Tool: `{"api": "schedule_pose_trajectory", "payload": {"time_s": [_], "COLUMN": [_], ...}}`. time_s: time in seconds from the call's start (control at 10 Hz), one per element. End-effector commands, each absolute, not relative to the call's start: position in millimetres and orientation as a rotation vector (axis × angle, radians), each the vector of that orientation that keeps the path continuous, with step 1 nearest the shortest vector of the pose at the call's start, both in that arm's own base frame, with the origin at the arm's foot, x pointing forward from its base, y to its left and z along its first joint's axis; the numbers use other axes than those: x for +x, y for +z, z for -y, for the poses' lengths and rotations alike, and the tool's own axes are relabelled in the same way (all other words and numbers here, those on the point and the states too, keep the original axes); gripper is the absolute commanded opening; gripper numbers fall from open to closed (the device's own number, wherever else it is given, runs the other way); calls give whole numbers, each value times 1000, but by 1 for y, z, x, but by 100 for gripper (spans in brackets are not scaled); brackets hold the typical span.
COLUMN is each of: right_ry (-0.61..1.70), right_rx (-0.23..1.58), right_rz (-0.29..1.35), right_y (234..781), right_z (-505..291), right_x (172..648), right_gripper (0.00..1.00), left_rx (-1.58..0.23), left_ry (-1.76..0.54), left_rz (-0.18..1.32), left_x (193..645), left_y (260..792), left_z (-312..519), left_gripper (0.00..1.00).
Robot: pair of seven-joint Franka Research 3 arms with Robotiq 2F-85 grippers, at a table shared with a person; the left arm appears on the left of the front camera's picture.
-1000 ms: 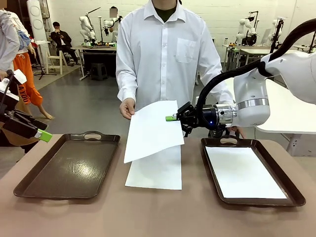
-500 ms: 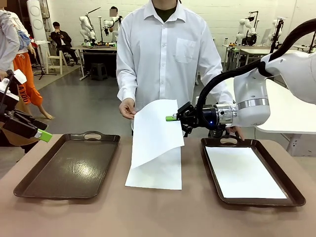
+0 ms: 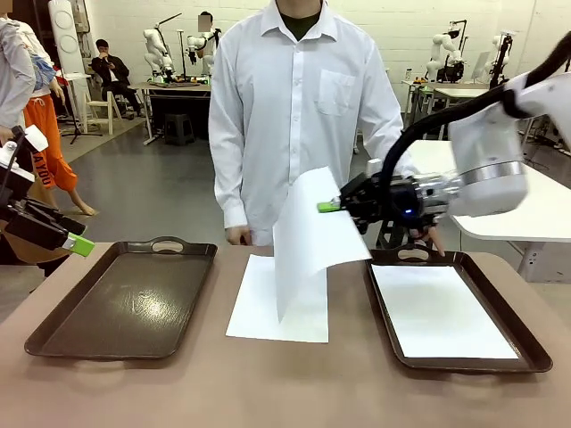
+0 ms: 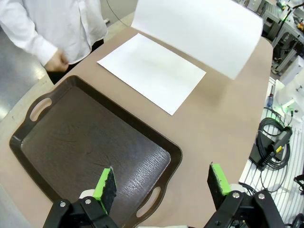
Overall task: Sort the A4 documents.
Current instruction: Place the A4 Paper in the designated Handle tray.
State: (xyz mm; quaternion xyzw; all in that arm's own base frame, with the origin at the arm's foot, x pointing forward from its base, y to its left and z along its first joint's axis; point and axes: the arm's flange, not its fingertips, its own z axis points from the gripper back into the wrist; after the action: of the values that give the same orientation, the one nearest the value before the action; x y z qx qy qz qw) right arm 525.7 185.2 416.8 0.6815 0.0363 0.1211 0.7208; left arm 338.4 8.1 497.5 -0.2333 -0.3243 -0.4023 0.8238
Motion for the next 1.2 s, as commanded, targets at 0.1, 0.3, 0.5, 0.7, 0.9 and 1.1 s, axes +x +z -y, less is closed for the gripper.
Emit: {"api": "schedule_pose_trajectory", "payload": {"time_s": [0.1, 0.3, 0.5, 0.7, 0.9, 1.1], "right_ry": [308, 300, 263, 253, 252, 256], "right_rx": [1454, 1360, 1244, 1176, 1146, 1147], "right_rz": [-77, -51, 17, 39, -20, -8], "right_y": [435, 421, 397, 367, 336, 328], "right_z": [-110, -52, -13, 0, 14, 28], "right_x": [497, 498, 501, 506, 510, 509], "right_gripper": [1, 1, 1, 1, 1, 1], "left_rx": [-508, -508, -508, -508, -508, -508], "left_ry": [-867, -867, -867, -867, -867, -867], "left_rz": [707, 707, 707, 707, 707, 707], "left_x": [340, 340, 340, 340, 340, 340], "left_y": [496, 496, 496, 496, 496, 496], "left_z": [-10, -10, -10, -10, -10, -10], "left_gripper": [100, 100, 100, 100, 100, 100]}}
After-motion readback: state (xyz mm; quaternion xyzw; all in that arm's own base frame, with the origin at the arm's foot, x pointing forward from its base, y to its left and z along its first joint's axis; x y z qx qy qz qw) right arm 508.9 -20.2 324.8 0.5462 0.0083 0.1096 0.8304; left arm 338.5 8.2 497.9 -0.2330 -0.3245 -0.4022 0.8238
